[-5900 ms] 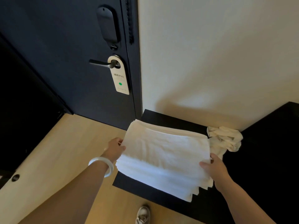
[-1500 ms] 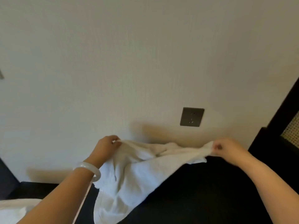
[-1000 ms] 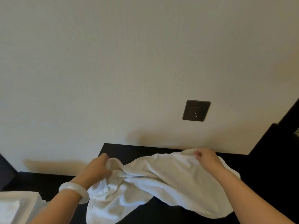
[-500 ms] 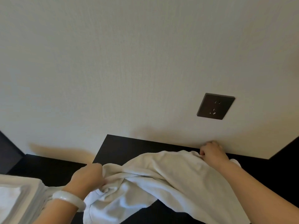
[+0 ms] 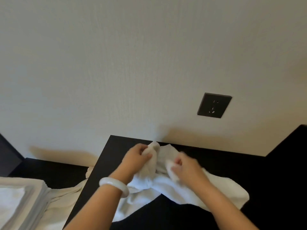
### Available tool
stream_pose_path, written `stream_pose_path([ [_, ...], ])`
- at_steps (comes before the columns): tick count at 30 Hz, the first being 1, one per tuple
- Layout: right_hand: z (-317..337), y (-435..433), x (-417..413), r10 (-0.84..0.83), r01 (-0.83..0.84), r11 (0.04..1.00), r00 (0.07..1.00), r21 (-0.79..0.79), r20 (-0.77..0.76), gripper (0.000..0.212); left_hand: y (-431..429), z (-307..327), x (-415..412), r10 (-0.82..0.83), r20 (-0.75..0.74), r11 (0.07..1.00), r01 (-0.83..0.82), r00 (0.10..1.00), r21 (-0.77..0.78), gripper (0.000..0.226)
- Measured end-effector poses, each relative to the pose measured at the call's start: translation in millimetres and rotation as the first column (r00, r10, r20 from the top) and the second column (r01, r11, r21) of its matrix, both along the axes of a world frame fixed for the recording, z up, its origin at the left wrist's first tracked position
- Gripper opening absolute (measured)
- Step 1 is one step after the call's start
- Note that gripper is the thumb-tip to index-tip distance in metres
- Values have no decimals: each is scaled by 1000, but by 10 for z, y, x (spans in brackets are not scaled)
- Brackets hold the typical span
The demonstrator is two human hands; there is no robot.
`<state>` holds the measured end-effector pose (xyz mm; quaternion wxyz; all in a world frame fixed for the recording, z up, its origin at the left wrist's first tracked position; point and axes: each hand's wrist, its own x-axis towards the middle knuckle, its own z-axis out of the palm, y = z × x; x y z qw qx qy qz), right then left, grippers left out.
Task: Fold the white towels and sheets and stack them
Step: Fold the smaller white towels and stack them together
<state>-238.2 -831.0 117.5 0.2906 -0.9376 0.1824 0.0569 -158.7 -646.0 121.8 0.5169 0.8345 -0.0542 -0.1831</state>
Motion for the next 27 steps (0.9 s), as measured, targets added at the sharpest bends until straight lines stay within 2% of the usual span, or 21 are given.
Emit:
stream_pose_path([
  [1,-142,66,-74,17,-14,999,994,33,-108,11,-17,-143,-43,28,-38,996,-25,999,81,31],
  [2,-246,81,-140,8,3,997,989,74,-146,18,7,-255,-108,75,-57,986,-66,996,153,40],
  [4,-301,57,-215,-53,73,987,989,145,-138,22,95,-399,-273,147,62,960,-158,987,233,46],
  [6,-274,43,-252,-67,93,983,985,159,-160,26,176,-476,-499,128,316,970,-185,940,158,38],
  [8,-215,57,-274,-66,92,989,977,120,-201,26,228,-501,-686,36,449,998,-59,893,36,30],
  [9,-192,64,-281,-63,85,993,973,88,-220,24,240,-510,-737,-65,461,998,47,885,52,30],
  [10,-180,68,-273,-66,82,995,969,59,-236,23,234,-526,-764,-187,437,981,142,880,134,32],
  [12,-127,104,-297,-78,81,997,955,-4,-287,15,202,-607,-754,-308,365,926,187,879,329,46],
  [14,-100,120,-345,-72,56,997,938,-56,-340,3,153,-663,-708,-257,361,901,87,897,426,49],
  [16,-73,106,-392,-45,47,999,949,-2,-313,18,101,-625,-687,-190,381,903,9,905,429,34],
  [18,-15,95,-426,-82,106,987,979,124,-184,20,77,-568,-657,-91,374,943,-40,923,329,13],
  [21,109,150,-442,-190,167,954,979,248,69,14,62,-329,-648,42,315,994,-70,948,80,12],
  [25,252,338,-433,-191,130,934,968,332,160,12,18,45,-766,95,415,992,-51,905,-116,14],
  [27,329,416,-432,-225,142,909,959,391,175,11,-3,152,-832,166,358,974,-95,919,-207,11],
])
